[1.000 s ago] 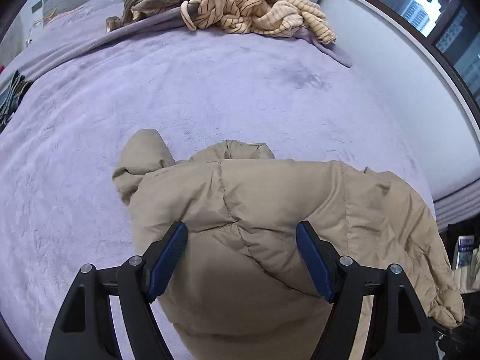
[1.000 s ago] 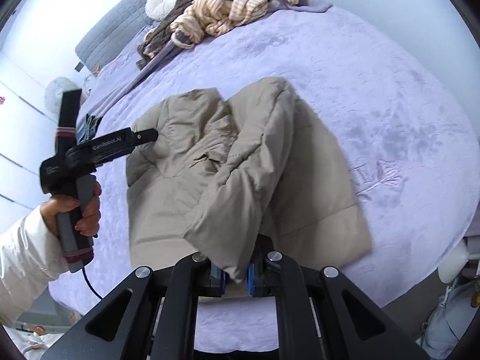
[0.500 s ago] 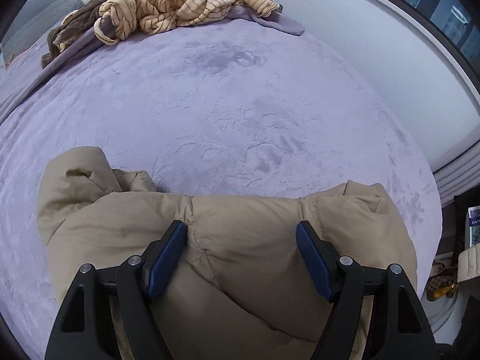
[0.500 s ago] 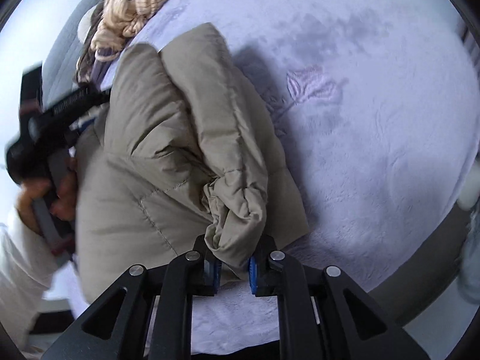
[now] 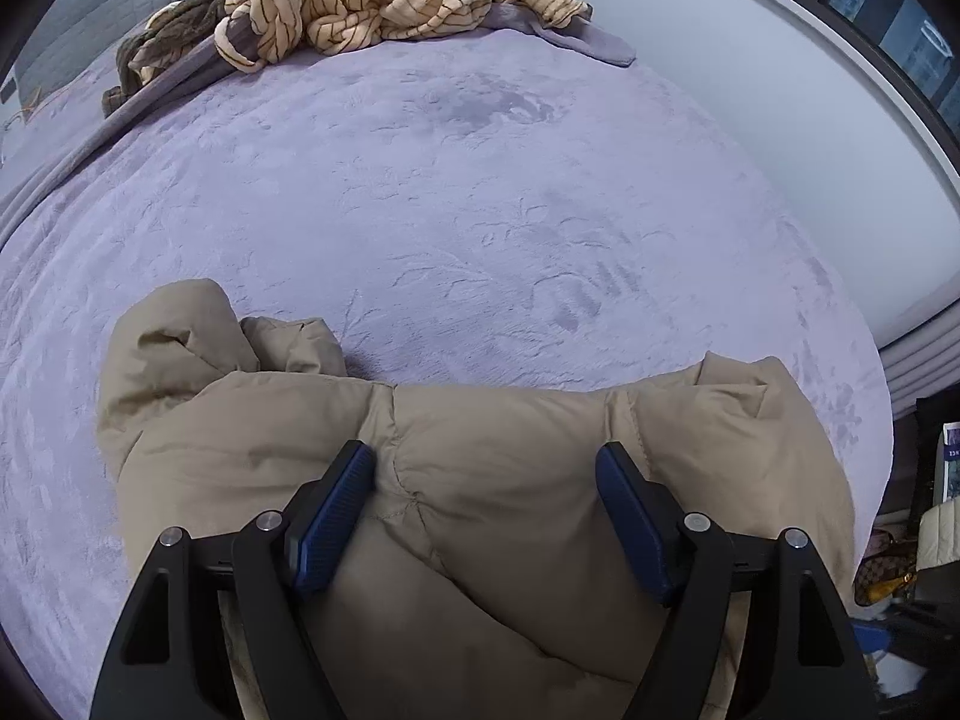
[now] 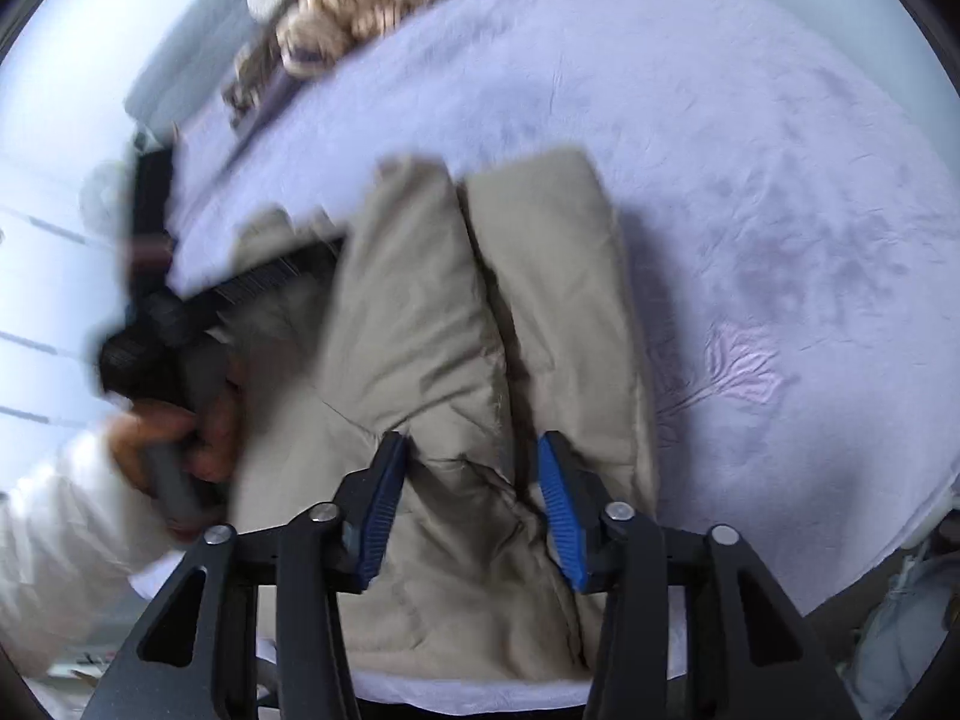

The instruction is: Fold large clothes

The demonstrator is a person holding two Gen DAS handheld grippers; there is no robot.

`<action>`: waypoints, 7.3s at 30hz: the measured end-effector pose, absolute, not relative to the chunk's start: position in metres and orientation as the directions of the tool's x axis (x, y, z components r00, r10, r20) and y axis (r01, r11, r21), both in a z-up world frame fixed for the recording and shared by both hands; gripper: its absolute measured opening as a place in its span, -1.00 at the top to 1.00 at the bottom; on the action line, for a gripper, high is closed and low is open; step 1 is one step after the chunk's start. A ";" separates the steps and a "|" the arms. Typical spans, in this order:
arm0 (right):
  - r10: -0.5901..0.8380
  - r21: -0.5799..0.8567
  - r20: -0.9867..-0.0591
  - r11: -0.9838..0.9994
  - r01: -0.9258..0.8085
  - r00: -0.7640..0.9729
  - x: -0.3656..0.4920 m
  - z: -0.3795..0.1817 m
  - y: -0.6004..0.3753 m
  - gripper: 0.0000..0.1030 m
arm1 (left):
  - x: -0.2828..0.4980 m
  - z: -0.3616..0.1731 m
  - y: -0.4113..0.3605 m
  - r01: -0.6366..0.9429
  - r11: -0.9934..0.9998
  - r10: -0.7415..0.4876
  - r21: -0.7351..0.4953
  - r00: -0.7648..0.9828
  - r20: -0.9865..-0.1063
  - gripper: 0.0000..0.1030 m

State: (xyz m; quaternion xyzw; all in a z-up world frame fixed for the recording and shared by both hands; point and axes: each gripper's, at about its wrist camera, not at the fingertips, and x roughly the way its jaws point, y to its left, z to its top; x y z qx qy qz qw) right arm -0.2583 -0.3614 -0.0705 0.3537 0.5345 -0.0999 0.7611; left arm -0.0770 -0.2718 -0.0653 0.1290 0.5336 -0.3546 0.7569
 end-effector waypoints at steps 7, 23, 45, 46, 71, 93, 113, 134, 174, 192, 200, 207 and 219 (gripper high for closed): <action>0.262 0.453 -0.878 0.726 0.518 0.401 -0.265 -0.097 -0.360 0.10 | -0.094 -0.030 -0.226 0.667 0.726 -0.372 -0.167 0.176 -0.912 -0.52; 0.327 0.463 -0.879 0.763 0.452 0.348 -0.248 -0.087 -0.360 -0.38 | -0.146 -0.024 -0.118 0.406 0.900 -0.251 -0.160 0.181 -0.951 -1.00; 0.196 0.430 -0.867 0.761 0.487 0.459 -0.279 -0.037 -0.336 -0.71 | -0.162 -0.025 -0.073 0.434 0.882 -0.278 -0.185 0.162 -0.947 -1.00; 0.188 0.429 -0.865 0.758 0.490 0.466 -0.282 -0.036 -0.333 -0.71 | -0.163 -0.025 -0.071 0.440 0.879 -0.279 -0.184 0.163 -0.946 -1.00; 0.273 0.434 -0.890 0.754 0.493 0.366 -0.242 -0.049 -0.384 -1.00 | -0.135 -0.028 -0.087 0.365 0.912 -0.257 -0.189 0.148 -0.955 -1.00; 0.606 0.701 -0.690 0.426 0.572 0.394 -0.214 -0.161 -0.461 -1.00 | -0.104 -0.054 -0.124 0.301 0.919 -0.279 -0.253 0.047 -0.959 -1.00; 0.658 0.697 -0.716 0.664 0.268 0.233 -0.140 -0.125 -0.403 -1.00 | -0.076 -0.071 -0.120 0.284 0.874 -0.406 -0.394 -0.021 -0.914 -1.00; 0.763 0.745 -0.628 0.533 0.401 0.154 -0.135 -0.181 -0.410 -1.00 | -0.049 -0.149 -0.117 0.142 0.712 -0.656 -0.687 -0.214 -0.724 -1.00; 0.735 0.802 -0.597 0.560 0.210 0.322 0.019 -0.074 -0.215 0.12 | 0.089 -0.044 0.053 0.295 0.890 -0.417 -0.347 0.221 -0.881 -0.53; 0.285 0.438 -0.848 0.852 0.287 0.446 0.010 0.028 -0.236 0.15 | 0.102 -0.089 0.064 0.255 0.942 -0.280 -0.218 0.243 -0.928 -0.54; 0.337 0.436 -0.844 0.884 0.166 0.418 0.037 0.003 -0.139 0.77 | 0.095 -0.071 0.068 0.234 0.960 -0.218 -0.152 0.288 -0.932 -0.54; 0.267 0.357 -0.920 0.873 0.332 0.288 0.054 -0.066 -0.164 0.94 | 0.118 -0.056 0.074 0.214 0.969 -0.201 -0.125 0.380 -0.903 -0.54; 0.270 0.345 -0.927 0.886 0.310 0.260 0.053 -0.084 -0.164 0.96 | 0.100 -0.068 0.056 0.261 0.964 -0.131 -0.042 0.332 -0.934 -0.57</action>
